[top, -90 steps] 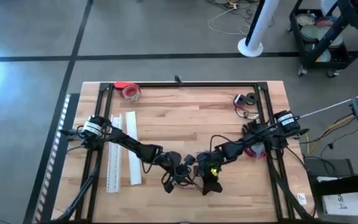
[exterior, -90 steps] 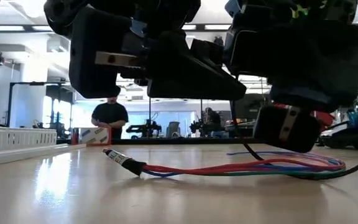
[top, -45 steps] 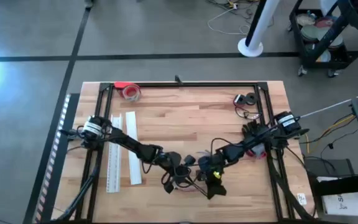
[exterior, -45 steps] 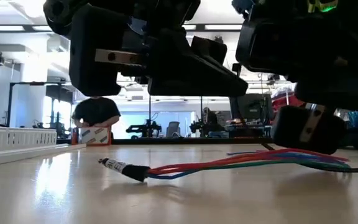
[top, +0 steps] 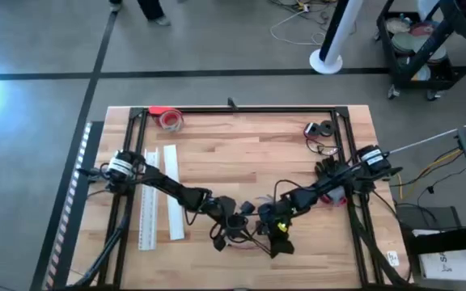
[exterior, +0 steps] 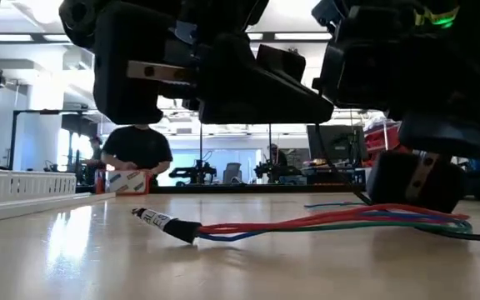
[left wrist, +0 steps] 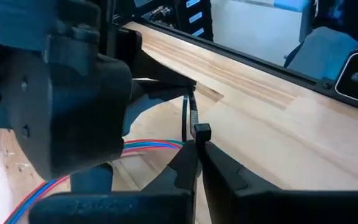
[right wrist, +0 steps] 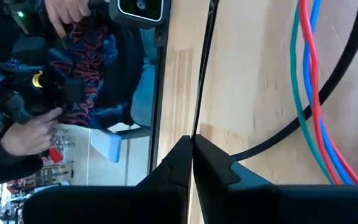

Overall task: Ziptie cables
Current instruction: Wrap the black zip tie around the cables

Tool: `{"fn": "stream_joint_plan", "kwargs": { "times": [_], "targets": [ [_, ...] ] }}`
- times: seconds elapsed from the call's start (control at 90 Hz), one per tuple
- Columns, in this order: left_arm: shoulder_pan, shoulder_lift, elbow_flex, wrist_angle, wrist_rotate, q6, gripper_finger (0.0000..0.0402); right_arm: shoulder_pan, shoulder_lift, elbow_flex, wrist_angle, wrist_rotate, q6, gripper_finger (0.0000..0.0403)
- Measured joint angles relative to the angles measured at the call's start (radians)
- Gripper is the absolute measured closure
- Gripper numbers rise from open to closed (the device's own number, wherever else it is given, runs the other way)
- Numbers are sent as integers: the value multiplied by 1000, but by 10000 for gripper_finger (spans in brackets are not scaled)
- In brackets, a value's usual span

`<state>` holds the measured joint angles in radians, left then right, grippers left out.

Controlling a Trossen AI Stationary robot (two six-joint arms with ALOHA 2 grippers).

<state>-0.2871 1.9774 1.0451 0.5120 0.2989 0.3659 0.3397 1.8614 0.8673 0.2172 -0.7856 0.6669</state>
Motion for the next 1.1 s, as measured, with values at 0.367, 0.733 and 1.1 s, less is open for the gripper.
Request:
{"fn": "stream_joint_plan", "kwargs": {
  "times": [0.367, 0.733, 1.1],
  "targets": [
    [1, 0, 0, 0, -10, 3, 402, 0, 0, 0, 2, -5, 0, 403],
    [2, 0, 0, -14, -20, 15, 402, -6, -1, 0, 28, -3, -12, 403],
    [2, -1, 0, -9, -20, 26, 402, -42, -1, 4, 27, 0, 6, 403]
  ]
}}
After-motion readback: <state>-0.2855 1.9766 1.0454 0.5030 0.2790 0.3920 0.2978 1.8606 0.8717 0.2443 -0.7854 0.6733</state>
